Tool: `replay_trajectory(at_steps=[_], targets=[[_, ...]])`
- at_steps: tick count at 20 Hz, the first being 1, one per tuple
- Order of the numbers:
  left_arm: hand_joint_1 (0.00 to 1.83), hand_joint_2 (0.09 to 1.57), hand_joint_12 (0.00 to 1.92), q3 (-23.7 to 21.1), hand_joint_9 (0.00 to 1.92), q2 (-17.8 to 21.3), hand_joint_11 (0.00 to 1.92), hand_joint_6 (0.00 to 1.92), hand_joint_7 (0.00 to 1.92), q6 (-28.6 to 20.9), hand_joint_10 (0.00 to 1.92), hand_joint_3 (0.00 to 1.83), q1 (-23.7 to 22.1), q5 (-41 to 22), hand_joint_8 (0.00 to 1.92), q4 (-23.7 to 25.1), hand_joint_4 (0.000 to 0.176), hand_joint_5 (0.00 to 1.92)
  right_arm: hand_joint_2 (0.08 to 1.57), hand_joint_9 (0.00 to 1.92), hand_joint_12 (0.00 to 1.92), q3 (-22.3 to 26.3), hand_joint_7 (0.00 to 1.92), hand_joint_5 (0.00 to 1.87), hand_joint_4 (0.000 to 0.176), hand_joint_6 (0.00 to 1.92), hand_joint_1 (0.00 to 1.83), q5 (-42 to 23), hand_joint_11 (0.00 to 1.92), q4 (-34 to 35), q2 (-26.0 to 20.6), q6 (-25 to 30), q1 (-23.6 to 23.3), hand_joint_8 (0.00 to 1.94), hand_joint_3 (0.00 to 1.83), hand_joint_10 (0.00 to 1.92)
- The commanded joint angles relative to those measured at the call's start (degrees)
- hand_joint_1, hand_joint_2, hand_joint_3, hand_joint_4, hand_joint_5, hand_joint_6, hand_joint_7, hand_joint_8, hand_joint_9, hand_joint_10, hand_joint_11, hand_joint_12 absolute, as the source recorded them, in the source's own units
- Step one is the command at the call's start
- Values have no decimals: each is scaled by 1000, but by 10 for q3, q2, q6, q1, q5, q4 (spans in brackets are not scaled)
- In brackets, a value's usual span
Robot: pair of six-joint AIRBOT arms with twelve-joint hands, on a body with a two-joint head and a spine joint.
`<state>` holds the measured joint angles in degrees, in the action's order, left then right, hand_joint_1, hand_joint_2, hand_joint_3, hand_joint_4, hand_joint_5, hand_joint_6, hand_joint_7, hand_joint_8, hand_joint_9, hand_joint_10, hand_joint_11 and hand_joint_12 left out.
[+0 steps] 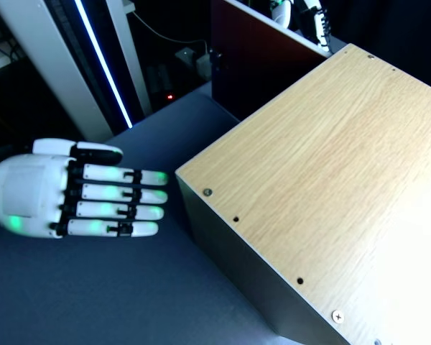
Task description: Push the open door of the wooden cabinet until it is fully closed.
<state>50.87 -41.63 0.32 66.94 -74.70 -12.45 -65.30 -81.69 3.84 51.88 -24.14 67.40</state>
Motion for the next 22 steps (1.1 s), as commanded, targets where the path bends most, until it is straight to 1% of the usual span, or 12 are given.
replay_trajectory(at_steps=[1, 6, 9, 10, 11, 12, 13, 14, 15, 16, 18, 22], targets=[[103, 1426, 102, 3, 196, 1, 163, 3, 223, -3, 3, 1, -7, -65, 4, -3, 0, 193, 1383, 206, 408, -3, 317, 326, 0, 9, 599, -71, 8, 15, -1, 4, -3, 9, 19, 13], [41, 1416, 58, 4, 154, 0, 138, 0, 174, -3, 0, 1, -9, -54, 0, 17, 0, 160, 1391, 196, 387, -4, 308, 321, 0, 0, 606, -71, 0, 15, 0, 4, -3, 2, 3, 1], [83, 1429, 40, 5, 189, 0, 144, 6, 208, -3, 8, 1, -15, -34, 6, 41, 0, 188, 1392, 212, 389, -6, 320, 325, 0, 1, 606, -70, 19, 15, 1, 4, -3, 5, 2, 6], [92, 1445, 19, 6, 167, 0, 102, 0, 197, -3, 1, 7, -19, -27, 0, 49, 9, 177, 1391, 207, 389, -6, 316, 321, 0, 0, 602, -70, 15, 15, 1, 4, -3, 2, 1, 4], [69, 1461, 5, 7, 150, 0, 74, 0, 181, -3, 0, 8, -25, -16, 0, 62, 27, 157, 1394, 212, 394, -6, 319, 323, 0, 1, 606, -69, 20, 15, 1, 4, -3, 3, 2, 5], [66, 1461, 1, 8, 150, -2, 64, 1, 176, -3, 1, 7, -32, -3, 0, 74, 38, 154, 1394, 197, 388, -7, 301, 315, 0, 0, 617, -69, 3, 15, 1, 4, -3, 0, 1, 1], [48, 1473, 3, 10, 153, -5, 71, 0, 175, -3, 2, 7, -39, 8, 0, 83, 34, 150, 1392, 195, 385, -7, 302, 317, 0, 1, 622, -69, 0, 15, 1, 4, -3, 2, 0, 0], [47, 1483, 13, 13, 163, -9, 96, 9, 185, -3, 5, 9, -46, 16, 4, 90, 9, 173, 1391, 196, 385, -7, 303, 318, 0, 1, 658, -69, 0, 15, 1, 4, -3, 2, 0, 1], [22, 1485, 8, 16, 148, -14, 91, 3, 165, -3, 2, 6, -53, 25, 2, 98, 15, 165, 1389, 206, 389, -7, 312, 322, 0, 3, 661, -69, 10, 15, 1, 4, -3, 5, 0, 5], [20, 1486, 9, 19, 155, -17, 96, 6, 177, -3, 5, 5, -59, 31, 6, 105, 4, 175, 1390, 218, 389, -7, 317, 325, 0, 3, 642, -69, 23, 15, 2, 4, -3, 5, 0, 7], [3, 1485, 0, 21, 142, -19, 66, 0, 179, -3, 2, 3, -70, 46, 5, 121, 0, 131, 1381, 227, 390, -7, 318, 332, 0, 3, 596, -69, 34, 15, 2, 4, -3, 2, 0, 5], [3, 1512, 7, 23, 135, -28, 74, 0, 162, -3, 0, 11, -86, 71, 1, 147, 0, 84, 1371, 238, 393, -7, 321, 337, 0, 2, 607, -68, 42, 15, 2, 4, -3, 2, 0, 4]])
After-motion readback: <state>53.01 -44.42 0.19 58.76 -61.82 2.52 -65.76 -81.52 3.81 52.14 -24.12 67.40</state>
